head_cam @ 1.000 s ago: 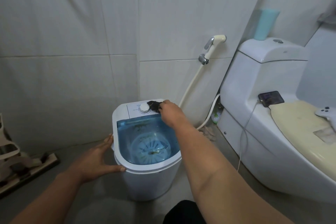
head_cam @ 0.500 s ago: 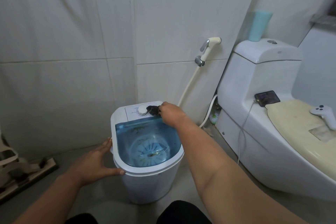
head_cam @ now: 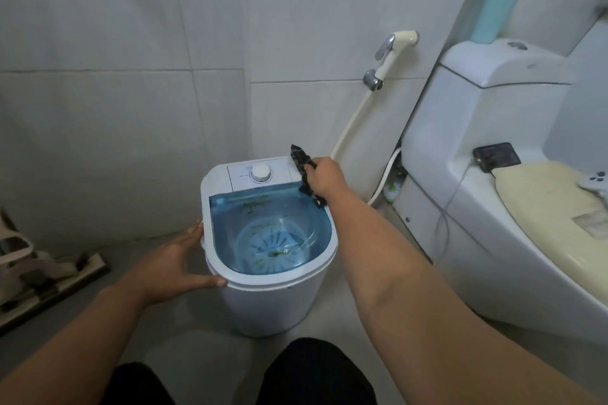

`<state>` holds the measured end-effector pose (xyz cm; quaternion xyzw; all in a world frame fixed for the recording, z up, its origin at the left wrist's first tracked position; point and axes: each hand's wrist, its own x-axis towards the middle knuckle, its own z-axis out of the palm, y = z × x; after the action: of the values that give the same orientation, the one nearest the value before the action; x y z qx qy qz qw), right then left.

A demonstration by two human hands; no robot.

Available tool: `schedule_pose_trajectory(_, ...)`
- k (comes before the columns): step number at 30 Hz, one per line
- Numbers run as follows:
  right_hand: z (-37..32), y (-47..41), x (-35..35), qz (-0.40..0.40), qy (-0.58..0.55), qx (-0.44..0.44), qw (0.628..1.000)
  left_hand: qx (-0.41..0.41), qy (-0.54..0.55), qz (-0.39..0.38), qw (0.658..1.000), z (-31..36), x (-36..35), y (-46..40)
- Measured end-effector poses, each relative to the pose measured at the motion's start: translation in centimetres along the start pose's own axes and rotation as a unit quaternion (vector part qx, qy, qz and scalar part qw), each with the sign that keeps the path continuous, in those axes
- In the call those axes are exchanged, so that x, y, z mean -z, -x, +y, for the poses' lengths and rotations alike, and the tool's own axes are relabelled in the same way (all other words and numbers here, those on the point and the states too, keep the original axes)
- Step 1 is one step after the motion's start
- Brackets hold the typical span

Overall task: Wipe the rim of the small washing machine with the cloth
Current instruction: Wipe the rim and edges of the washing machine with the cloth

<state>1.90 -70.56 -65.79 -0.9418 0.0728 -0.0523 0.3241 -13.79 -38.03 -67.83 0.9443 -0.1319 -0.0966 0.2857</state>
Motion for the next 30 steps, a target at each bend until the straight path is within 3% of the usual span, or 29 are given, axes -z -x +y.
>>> schedule_pose_trajectory(13, 3.7, 9.3, 0.5, 0.038, -0.046, -0.039, 0.997, -0.004, 0.001, -0.008, 1.0, 0.6, 0.0, 0.5)
schedule_pose_trajectory(21, 4.1, 15.1, -0.6, 0.141, -0.084, -0.024, 0.986, -0.009, 0.015, -0.018, 1.0, 0.3, -0.2, 0.4)
schedule_pose_trajectory(26, 3.9, 19.8, -3.0, 0.204, -0.125, 0.01, 0.971, 0.001, 0.019, -0.019, 1.0, -0.3, -0.1, 0.4)
schedule_pose_trajectory(30, 3.6, 24.0, -5.6, 0.195, -0.118, 0.084, 0.97, -0.008, 0.037, -0.014, 0.999, -0.7, -0.4, 0.3)
